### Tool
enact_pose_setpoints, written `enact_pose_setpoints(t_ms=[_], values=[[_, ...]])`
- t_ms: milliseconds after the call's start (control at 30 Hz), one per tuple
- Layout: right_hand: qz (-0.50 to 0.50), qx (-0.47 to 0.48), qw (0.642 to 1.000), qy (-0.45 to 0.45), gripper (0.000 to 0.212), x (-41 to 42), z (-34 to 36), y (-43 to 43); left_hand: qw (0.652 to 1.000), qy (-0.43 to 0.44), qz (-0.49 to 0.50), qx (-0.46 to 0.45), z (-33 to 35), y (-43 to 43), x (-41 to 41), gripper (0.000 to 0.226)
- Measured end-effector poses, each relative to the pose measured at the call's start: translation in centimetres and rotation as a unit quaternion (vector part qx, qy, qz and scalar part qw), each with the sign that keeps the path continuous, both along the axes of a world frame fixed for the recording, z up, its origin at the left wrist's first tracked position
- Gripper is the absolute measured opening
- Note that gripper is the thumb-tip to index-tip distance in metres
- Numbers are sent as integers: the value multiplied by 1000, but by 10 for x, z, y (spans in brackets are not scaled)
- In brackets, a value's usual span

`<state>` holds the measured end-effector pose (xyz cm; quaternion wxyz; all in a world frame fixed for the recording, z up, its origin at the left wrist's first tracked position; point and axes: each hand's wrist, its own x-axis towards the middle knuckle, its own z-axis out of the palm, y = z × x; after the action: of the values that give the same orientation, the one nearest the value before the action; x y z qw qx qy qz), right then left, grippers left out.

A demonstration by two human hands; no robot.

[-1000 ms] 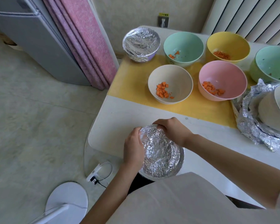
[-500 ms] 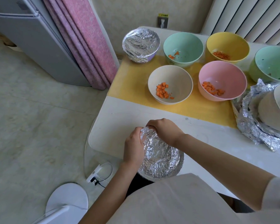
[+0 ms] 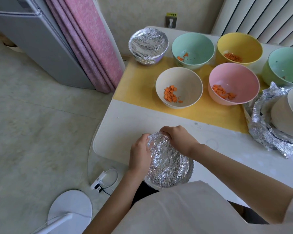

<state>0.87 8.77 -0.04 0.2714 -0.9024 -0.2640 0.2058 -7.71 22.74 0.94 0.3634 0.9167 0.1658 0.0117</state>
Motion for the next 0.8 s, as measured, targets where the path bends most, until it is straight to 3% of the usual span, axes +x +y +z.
enact_pose_setpoints(t_ms=[167, 333, 633, 800], values=[[10, 22, 1000, -1, 35, 1, 2, -2, 999, 6, -13, -39, 1, 4, 3, 22], [-11, 29, 999, 13, 27, -3, 7, -2, 1000, 14, 13, -21, -2, 0, 0, 21], [-18, -8, 1000, 19, 47, -2, 4, -9, 999, 21, 39, 1, -4, 1, -4, 22], [15, -22, 1000, 6, 36, 1, 6, -5, 1000, 15, 23, 6, -3, 3, -3, 21]])
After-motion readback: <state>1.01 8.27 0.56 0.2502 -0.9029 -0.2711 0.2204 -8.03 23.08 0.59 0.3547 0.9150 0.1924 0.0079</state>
